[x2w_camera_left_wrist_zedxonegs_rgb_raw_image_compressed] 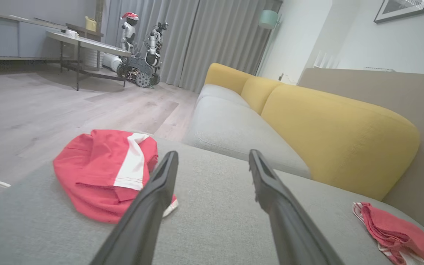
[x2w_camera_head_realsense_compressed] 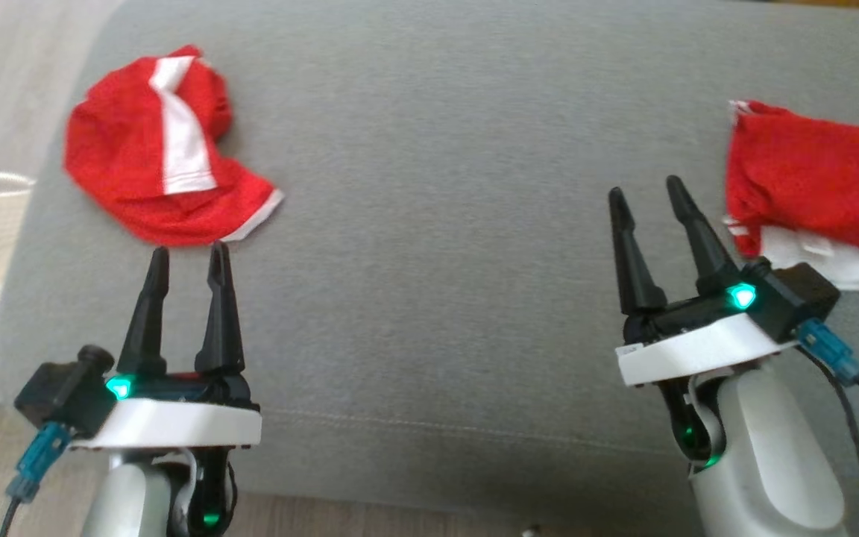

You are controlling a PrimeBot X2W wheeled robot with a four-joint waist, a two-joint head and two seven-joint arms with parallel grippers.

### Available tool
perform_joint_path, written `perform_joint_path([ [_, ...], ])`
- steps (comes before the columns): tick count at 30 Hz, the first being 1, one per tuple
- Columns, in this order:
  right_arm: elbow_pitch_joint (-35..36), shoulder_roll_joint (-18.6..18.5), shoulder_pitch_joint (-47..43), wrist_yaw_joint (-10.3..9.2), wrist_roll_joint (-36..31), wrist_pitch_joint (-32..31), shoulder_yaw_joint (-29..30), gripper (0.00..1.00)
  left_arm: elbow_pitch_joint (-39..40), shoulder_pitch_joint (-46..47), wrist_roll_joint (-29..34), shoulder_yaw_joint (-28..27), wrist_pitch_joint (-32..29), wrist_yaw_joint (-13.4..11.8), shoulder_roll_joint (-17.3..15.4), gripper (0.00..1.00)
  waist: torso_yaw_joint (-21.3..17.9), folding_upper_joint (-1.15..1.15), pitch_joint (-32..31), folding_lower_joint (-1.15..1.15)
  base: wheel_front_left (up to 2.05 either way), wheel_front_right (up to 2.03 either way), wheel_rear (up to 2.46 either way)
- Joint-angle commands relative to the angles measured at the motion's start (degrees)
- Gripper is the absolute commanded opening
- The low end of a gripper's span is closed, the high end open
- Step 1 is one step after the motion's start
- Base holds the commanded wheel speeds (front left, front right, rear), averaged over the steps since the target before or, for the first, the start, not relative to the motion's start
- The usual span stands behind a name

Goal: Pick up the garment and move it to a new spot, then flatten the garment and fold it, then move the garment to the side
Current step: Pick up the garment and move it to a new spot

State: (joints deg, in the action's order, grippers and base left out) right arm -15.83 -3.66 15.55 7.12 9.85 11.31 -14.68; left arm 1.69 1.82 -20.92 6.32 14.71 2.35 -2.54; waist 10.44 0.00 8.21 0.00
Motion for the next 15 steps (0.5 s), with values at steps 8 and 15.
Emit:
perform_joint_path([
  [8,2.52,0.76,-0.13,0.36,-0.38,-0.82,-2.21,1.00,2.76,0.20,-1.07,-3.04,0.29,-0.88,-0.33,1.00,7.86,0.00,-0.94,0.00,0.00,0.00,0.00],
  [15,2.79,0.76,-0.67,0.36,-0.07,-0.92,-2.56,1.00,3.07,-0.53,-1.35,-3.17,0.29,-1.17,-0.33,1.00,10.99,0.00,-1.19,0.00,0.00,0.00,0.00],
])
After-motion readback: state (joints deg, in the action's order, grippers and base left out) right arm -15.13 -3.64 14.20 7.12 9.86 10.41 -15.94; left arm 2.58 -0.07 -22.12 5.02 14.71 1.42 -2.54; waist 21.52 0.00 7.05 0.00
